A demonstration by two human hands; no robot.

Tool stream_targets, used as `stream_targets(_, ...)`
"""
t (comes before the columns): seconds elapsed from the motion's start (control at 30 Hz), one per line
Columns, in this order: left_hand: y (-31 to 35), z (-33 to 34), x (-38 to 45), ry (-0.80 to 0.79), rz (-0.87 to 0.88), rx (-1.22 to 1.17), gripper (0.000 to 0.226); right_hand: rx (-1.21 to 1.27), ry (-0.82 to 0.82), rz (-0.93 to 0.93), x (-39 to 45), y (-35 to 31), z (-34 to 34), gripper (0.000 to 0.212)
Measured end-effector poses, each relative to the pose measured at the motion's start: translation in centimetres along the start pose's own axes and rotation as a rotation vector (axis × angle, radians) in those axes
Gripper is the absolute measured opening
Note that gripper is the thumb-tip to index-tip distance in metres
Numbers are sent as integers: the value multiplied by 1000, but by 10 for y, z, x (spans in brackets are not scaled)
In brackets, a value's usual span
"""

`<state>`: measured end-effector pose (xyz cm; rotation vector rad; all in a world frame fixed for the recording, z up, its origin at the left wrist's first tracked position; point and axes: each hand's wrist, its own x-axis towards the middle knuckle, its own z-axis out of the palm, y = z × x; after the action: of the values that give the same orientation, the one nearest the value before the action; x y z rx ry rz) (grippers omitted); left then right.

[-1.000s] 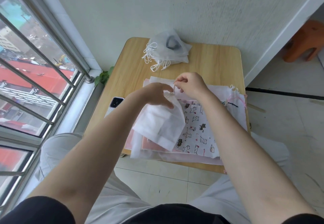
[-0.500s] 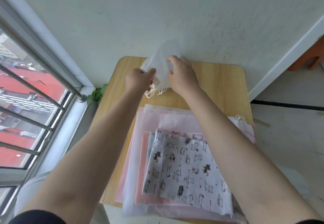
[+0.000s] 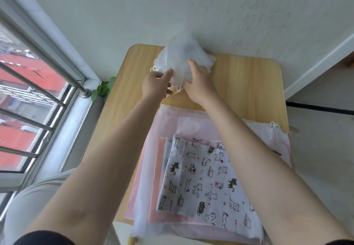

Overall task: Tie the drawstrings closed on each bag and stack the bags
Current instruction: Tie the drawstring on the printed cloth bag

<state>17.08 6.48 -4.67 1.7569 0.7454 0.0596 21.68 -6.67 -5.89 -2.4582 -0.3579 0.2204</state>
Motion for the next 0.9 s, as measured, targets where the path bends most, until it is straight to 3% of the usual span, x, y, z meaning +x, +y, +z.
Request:
stream_targets(0.07, 0, -6, -16, 89, 29, 35, 28, 24, 64, -13, -18, -3, -6, 50)
stream_targets(0.13, -2, -11, -33, 53, 72, 162, 20, 39, 47, 2, -37, -4, -13, 29)
stream_targets(0.27, -8, -11, -89, -440, 135, 706, 30, -20, -266, 74, -85, -2, -16, 23)
stream_targets(0.37, -26, -7, -117, -563, 241, 1048, 40, -75, -443, 85, -118, 0, -18, 22)
stream_targets(0.5, -50, -9, -128, -380, 257, 944, 41, -123, -451, 86, -144, 5, -15, 32)
stream_targets(0.6, -54, -8, -136, -292, 313, 943, 24, -197, -449, 109, -154, 12, -10, 37)
stream_targets(0.73, -56, -17, -142, -199, 309, 954, 23, -410, -448, 176, -163, 25, -23, 32)
stream_targets(0.8, -57, -24, -140, -233, 291, 1053, 26, -493, -434, 205, -162, 31, -30, 38)
stream_targets(0.9, -51, -29, -142, -459, 233, 1029, 32, -463, -375, 108, -162, 20, -38, 41)
